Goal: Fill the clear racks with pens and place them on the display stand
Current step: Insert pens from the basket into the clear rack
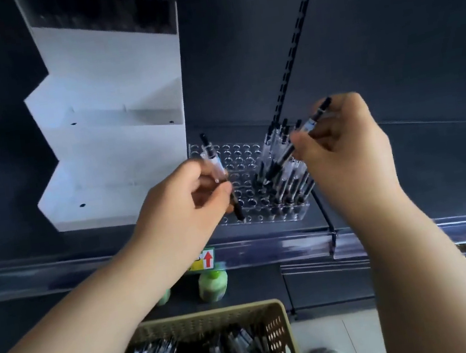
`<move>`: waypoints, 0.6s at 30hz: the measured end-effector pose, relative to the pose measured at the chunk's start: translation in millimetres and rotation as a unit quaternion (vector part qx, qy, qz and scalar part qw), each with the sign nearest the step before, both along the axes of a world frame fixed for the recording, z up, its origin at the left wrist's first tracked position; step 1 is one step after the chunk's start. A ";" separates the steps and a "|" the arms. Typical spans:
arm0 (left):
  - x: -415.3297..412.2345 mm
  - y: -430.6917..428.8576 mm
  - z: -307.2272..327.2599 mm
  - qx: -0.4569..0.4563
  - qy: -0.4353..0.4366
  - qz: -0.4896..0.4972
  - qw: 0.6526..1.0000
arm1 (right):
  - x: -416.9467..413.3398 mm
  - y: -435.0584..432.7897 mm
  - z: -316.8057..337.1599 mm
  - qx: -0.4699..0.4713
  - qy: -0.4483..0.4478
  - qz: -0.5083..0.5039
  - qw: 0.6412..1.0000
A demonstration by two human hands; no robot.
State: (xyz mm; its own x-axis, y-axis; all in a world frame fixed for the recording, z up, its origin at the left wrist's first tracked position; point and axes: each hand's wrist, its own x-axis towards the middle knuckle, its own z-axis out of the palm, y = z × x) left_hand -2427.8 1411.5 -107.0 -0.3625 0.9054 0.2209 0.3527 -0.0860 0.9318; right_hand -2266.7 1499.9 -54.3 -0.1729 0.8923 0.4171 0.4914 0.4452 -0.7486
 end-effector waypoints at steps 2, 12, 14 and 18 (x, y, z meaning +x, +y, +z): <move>0.2 4.1 -4.1 0.001 -0.025 0.004 1.000 | 0.3 4.2 -2.4 0.000 -0.030 0.006 1.000; 7.7 0.9 -4.0 -0.008 -0.049 0.011 0.999 | -15.1 7.1 -6.9 0.068 -0.148 -0.012 0.987; 6.6 -0.8 -3.5 -0.009 -0.053 0.016 0.998 | -17.4 8.6 -7.5 0.069 -0.155 -0.015 0.985; 2.9 -2.5 -2.3 -0.016 -0.058 0.026 0.998 | -19.6 11.9 -7.8 0.075 -0.176 -0.017 0.981</move>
State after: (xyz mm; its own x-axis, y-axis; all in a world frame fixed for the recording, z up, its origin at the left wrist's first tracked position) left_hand -2425.0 1409.0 -109.3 -0.4310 0.8906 0.1450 0.2453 -0.0389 0.9687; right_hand -2286.3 1511.7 -62.1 -0.3004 0.8336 0.4636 0.7244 0.5156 -0.4577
